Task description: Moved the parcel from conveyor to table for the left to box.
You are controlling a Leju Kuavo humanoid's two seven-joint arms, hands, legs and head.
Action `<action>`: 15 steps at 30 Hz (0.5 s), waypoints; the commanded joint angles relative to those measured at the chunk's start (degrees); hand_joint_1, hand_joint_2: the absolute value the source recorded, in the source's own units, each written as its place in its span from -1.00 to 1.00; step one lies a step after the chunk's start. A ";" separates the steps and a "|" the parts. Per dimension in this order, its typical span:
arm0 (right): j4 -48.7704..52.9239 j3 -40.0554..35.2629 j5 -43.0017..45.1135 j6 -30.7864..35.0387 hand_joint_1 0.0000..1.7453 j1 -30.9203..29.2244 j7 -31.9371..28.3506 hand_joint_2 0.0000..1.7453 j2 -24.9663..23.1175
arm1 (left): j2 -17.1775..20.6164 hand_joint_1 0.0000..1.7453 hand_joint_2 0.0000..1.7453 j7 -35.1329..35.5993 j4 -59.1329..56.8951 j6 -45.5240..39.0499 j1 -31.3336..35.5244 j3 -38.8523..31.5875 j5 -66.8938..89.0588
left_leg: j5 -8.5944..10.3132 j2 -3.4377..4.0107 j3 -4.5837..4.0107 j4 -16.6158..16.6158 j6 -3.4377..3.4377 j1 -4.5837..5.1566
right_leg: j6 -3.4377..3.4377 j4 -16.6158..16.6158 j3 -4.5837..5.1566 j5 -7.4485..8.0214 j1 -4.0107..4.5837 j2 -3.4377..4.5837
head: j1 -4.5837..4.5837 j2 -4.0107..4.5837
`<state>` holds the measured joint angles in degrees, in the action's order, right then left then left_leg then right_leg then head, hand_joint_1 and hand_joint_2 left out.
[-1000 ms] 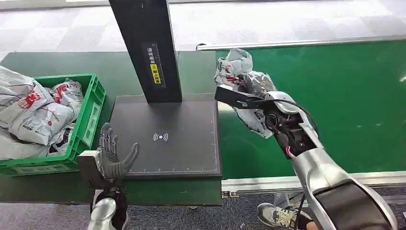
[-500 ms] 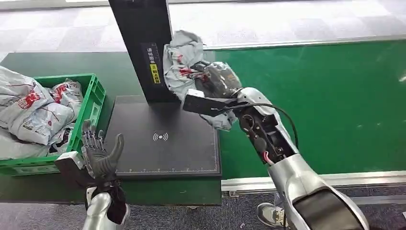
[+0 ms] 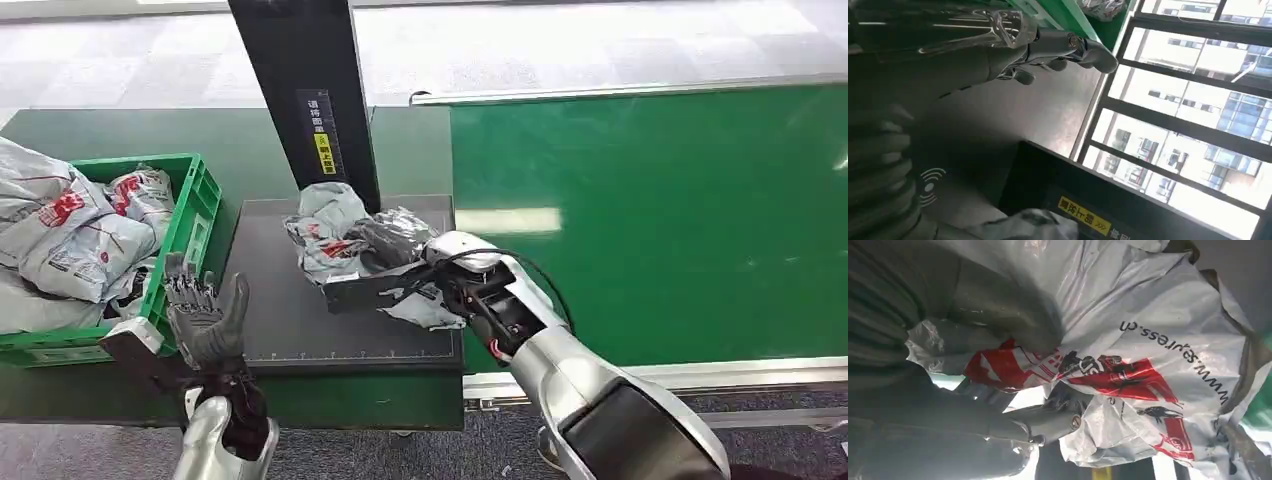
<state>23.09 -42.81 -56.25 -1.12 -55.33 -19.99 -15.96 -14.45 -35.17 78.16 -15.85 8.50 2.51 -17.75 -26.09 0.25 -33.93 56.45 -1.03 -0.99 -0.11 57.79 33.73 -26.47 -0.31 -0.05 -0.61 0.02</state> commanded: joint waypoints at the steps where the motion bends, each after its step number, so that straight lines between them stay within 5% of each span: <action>1: -8.42 -10.94 -6.31 9.74 -1.00 -0.85 10.08 1.00 0.89 | 1.33 -1.00 1.00 -0.16 -4.95 0.07 3.04 3.61 -1.30 | 0.03 -0.13 0.12 -0.09 0.06 0.03 | 0.02 -0.08 -0.16 -0.01 -0.02 -0.13 | 0.00 -0.02; 5: -7.17 -7.77 -4.59 19.43 -1.00 -0.34 11.14 1.00 1.66 | 1.44 -1.00 1.00 -0.15 -4.14 0.08 2.70 3.86 -1.73 | 0.01 -0.14 0.12 -0.06 0.05 0.03 | 0.01 -0.06 -0.14 -0.04 -0.02 -0.15 | -0.02 -0.02; 12: -6.55 -1.50 0.34 26.21 -1.00 -0.08 8.45 1.00 1.65 | 1.61 -1.00 1.00 -0.13 -4.67 0.22 2.81 4.93 -1.39 | 0.02 -0.12 0.14 -0.06 0.07 0.03 | 0.02 -0.08 -0.15 -0.02 -0.02 -0.14 | 0.00 -0.02; 15: -4.76 4.10 6.11 29.84 -1.00 0.79 -0.66 1.00 1.73 | 1.58 -1.00 1.00 -0.23 -5.73 0.53 3.49 5.79 -1.36 | 0.03 -0.14 0.14 -0.08 0.07 0.03 | 0.01 -0.08 -0.16 -0.02 -0.02 -0.16 | 0.00 -0.02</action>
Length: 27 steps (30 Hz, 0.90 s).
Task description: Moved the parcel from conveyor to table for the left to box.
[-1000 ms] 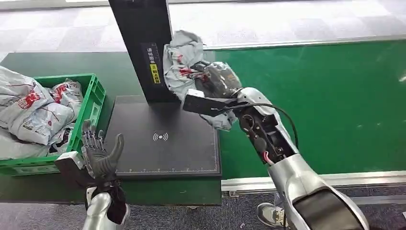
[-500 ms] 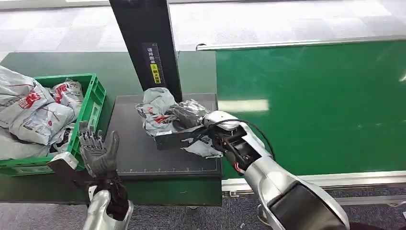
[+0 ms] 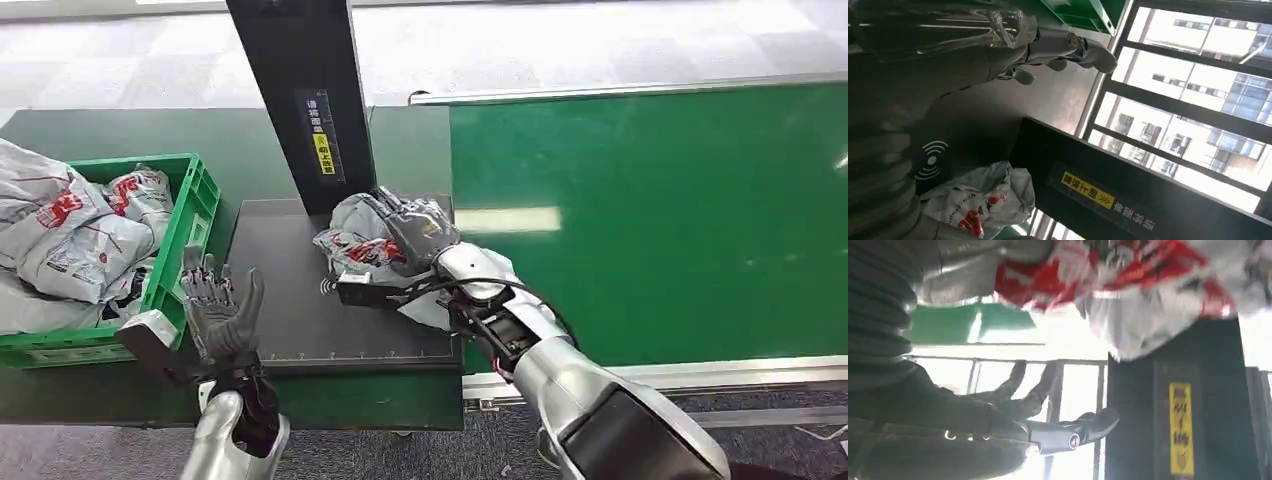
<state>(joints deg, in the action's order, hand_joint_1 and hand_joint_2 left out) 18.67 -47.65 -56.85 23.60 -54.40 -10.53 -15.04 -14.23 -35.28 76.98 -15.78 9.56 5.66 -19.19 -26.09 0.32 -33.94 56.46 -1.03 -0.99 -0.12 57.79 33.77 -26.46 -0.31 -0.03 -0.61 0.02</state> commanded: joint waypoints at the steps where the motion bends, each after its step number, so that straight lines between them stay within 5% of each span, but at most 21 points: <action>1: 1.41 12.78 11.11 7.63 -1.00 0.81 -16.74 1.00 0.84 | 1.27 -1.00 1.00 -0.14 -4.80 0.63 2.64 2.92 0.05 | 0.04 -0.17 0.08 -0.06 0.05 0.03 | 0.01 -0.05 -0.13 -0.02 -0.03 -0.15 | 0.00 -0.02; 2: 2.04 16.02 15.23 7.96 -1.00 1.18 -22.13 1.00 0.70 | 1.08 -1.00 1.00 -0.12 -5.04 0.55 2.91 3.13 0.13 | 0.03 -0.14 0.03 -0.03 0.04 0.02 | 0.01 -0.02 -0.07 -0.01 -0.01 -0.13 | 0.00 0.00; 6: 4.78 23.11 24.22 4.63 -1.00 2.11 -28.36 1.00 0.04 | 0.94 -1.00 1.00 -0.07 -5.22 0.35 3.22 3.56 0.43 | 0.01 -0.16 0.07 -0.04 0.06 0.03 | 0.02 -0.02 -0.11 -0.04 -0.03 -0.13 | 0.00 0.00; 11: 10.05 35.06 45.13 -21.02 -1.00 4.74 -27.29 1.00 0.08 | 1.42 -1.00 1.00 0.26 -7.15 0.56 4.07 3.45 1.50 | 0.02 -0.12 0.05 -0.04 0.04 0.02 | 0.01 -0.04 -0.10 -0.01 -0.01 -0.11 | 0.00 -0.02; 12: 10.31 35.06 45.32 -21.47 -1.00 4.93 -27.27 1.00 0.63 | 1.46 -1.00 1.00 0.26 -7.39 0.60 4.17 3.30 1.52 | 0.03 -0.19 0.13 -0.08 0.06 0.03 | 0.01 -0.07 -0.19 -0.03 -0.02 -0.17 | 0.00 -0.02; 15: 8.96 43.46 61.36 -40.66 -1.00 6.07 -19.94 1.00 0.53 | 1.77 -1.00 1.00 0.16 -9.01 1.06 4.78 2.98 2.72 | 0.04 -0.19 0.10 -0.08 0.06 0.03 | 0.01 -0.06 -0.15 -0.01 -0.03 -0.15 | 0.00 -0.02; 19: 8.46 46.14 67.79 -44.47 -1.00 6.54 -15.62 1.00 1.50 | 2.45 -1.00 1.00 0.04 -9.32 1.28 4.27 2.56 4.48 | 0.04 -0.28 0.21 -0.14 0.07 0.02 | 0.02 -0.14 -0.30 -0.03 -0.02 -0.25 | -0.02 -0.02; 23: 14.77 42.23 68.98 -41.05 -1.00 9.40 -12.42 1.00 2.77 | 3.03 -1.00 1.00 0.71 -7.81 1.81 3.39 1.64 7.71 | 0.00 -0.17 0.25 -0.14 0.09 0.04 | 0.03 -0.14 -0.29 -0.03 -0.03 -0.13 | 0.00 0.00; 24: 16.39 40.22 69.83 -41.56 -1.00 10.49 -10.87 -1.00 3.18 | 3.04 -1.00 1.00 0.89 -7.82 1.06 3.85 1.20 9.75 | 0.00 -0.11 0.18 -0.11 0.06 0.03 | 0.02 -0.10 -0.22 -0.02 -0.02 -0.09 | 0.00 0.00; 25: 16.89 39.72 70.14 -41.36 -1.00 10.89 -10.79 -1.00 3.23 | 3.01 -1.00 1.00 1.07 -7.75 1.12 4.01 0.98 9.94 | 0.01 -0.10 0.09 -0.07 0.03 0.02 | 0.01 -0.07 -0.13 -0.01 -0.01 -0.08 | 0.00 0.00; 26: 17.56 37.22 70.97 -40.63 -1.00 11.93 -8.71 1.00 3.93 | 3.65 -1.00 1.00 1.91 -8.94 0.46 5.53 1.83 14.44 | 0.01 -0.18 0.21 -0.13 0.06 0.02 | 0.01 -0.14 -0.28 -0.03 -0.01 -0.15 | 0.00 -0.02; 27: 17.72 35.88 71.53 -40.51 -1.00 12.60 -7.95 1.00 4.28 | 3.52 -1.00 1.00 2.69 -10.04 1.39 6.86 1.61 15.36 | 0.02 -0.16 0.09 -0.07 0.03 -0.01 | 0.00 -0.08 -0.15 -0.01 0.02 -0.14 | 0.00 0.00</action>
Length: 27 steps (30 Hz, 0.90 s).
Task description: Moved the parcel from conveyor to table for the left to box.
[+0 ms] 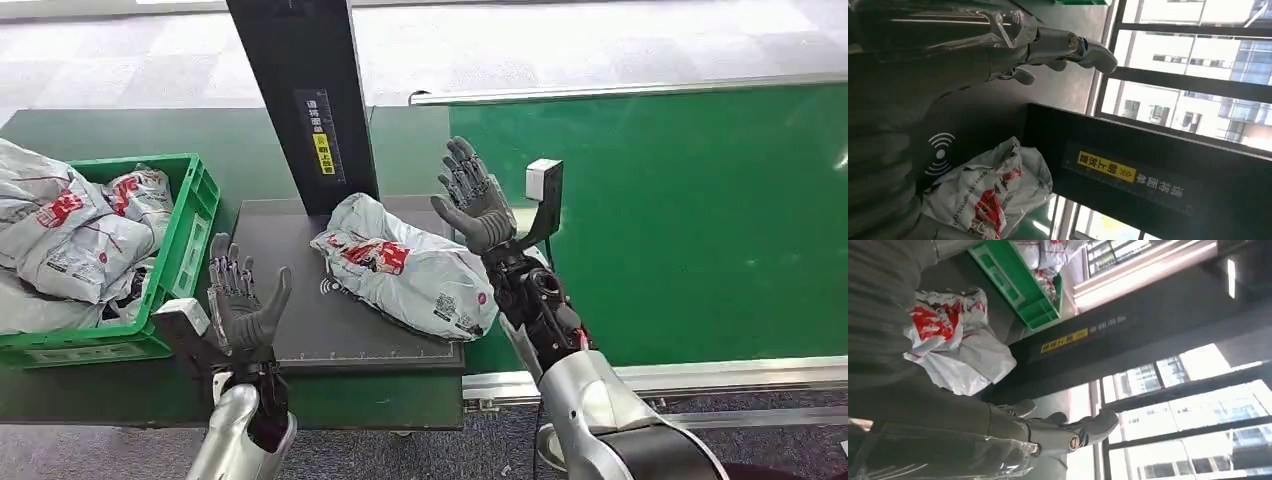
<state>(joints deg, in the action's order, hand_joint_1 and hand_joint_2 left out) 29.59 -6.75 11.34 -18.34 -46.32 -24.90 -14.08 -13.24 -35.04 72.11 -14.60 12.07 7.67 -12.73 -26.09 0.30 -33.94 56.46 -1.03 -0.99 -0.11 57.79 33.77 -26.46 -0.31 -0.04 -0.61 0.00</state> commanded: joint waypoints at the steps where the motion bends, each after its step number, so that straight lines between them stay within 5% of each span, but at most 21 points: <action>1: 6.50 -5.85 3.32 2.01 -1.00 4.92 6.32 1.00 3.47 | 2.82 -1.00 1.00 2.85 -6.34 0.93 5.66 0.02 10.12 | 0.02 -0.19 0.20 -0.13 0.05 0.01 | -0.01 -0.11 -0.26 -0.04 0.00 -0.17 | 0.00 0.02; 9: 7.66 -13.38 3.96 4.82 -1.00 5.26 8.31 1.00 5.11 | 3.46 -1.00 1.00 5.41 -24.75 -0.24 22.59 2.55 28.35 | 0.09 -0.31 -0.01 0.00 0.05 0.02 | 0.01 0.02 -0.08 -0.01 -0.01 -0.30 | 0.00 0.02; 27: 8.33 -13.84 4.56 5.20 -1.00 5.42 8.95 1.00 5.31 | 3.46 -1.00 1.00 4.87 -24.36 -0.19 21.72 2.33 28.60 | 0.05 -0.01 0.04 0.00 0.05 0.03 | 0.00 0.00 -0.04 0.06 -0.02 -0.02 | 0.00 0.00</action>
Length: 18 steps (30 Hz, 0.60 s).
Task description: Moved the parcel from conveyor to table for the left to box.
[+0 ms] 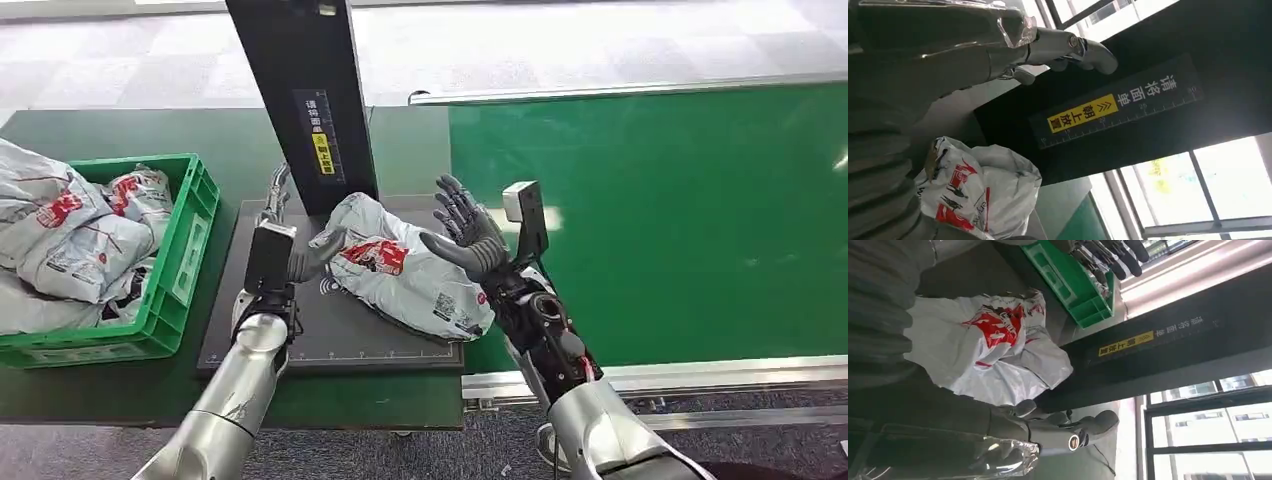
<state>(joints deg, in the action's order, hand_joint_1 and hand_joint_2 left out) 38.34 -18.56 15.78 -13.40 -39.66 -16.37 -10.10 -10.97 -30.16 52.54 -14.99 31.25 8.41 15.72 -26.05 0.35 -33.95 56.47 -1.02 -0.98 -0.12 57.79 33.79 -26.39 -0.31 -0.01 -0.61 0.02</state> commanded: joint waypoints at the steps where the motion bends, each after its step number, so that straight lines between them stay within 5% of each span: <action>1: -0.42 -2.04 0.12 0.26 -1.00 -1.24 0.41 1.00 1.33 | 1.18 -1.00 1.00 -0.01 -4.79 0.20 2.54 1.59 0.15 | 0.01 -0.08 0.10 -0.03 0.07 0.02 | 0.02 -0.05 -0.13 -0.01 -0.01 -0.06 | 0.00 -0.02; 8: -0.28 -2.34 -0.06 0.17 -1.00 -1.24 0.20 1.00 1.46 | 1.29 -1.00 1.00 -0.11 -4.77 -0.34 2.55 1.88 0.82 | -0.02 -0.08 0.14 -0.04 0.06 0.02 | 0.01 -0.05 -0.16 -0.04 -0.01 -0.06 | 0.00 0.00; 12: 5.19 -7.11 -2.29 -0.81 -1.00 1.03 0.78 1.00 2.93 | 1.46 -1.00 1.00 4.09 -16.37 -2.44 11.67 6.52 10.74 | 0.02 -0.30 0.17 -0.03 0.10 0.01 | 0.01 -0.06 -0.26 -0.06 0.00 -0.27 | 0.00 -0.02; 18: 8.82 -8.00 -5.15 -0.46 -1.00 2.09 0.33 1.00 2.73 | 1.06 -1.00 1.00 21.54 -34.15 9.30 21.47 19.51 30.19 | 0.07 -0.34 0.04 0.01 0.08 0.02 | 0.03 -0.02 -0.14 -0.01 -0.01 -0.26 | 0.00 0.00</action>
<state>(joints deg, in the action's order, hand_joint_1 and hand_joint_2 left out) 41.86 -22.38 12.43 -14.47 -38.31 -15.91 -9.07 -10.34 -22.42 43.33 -16.87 39.47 12.70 31.62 -26.04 0.31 -33.96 56.48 -1.03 -0.98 -0.12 57.79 33.79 -26.38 -0.32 -0.02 -0.61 0.02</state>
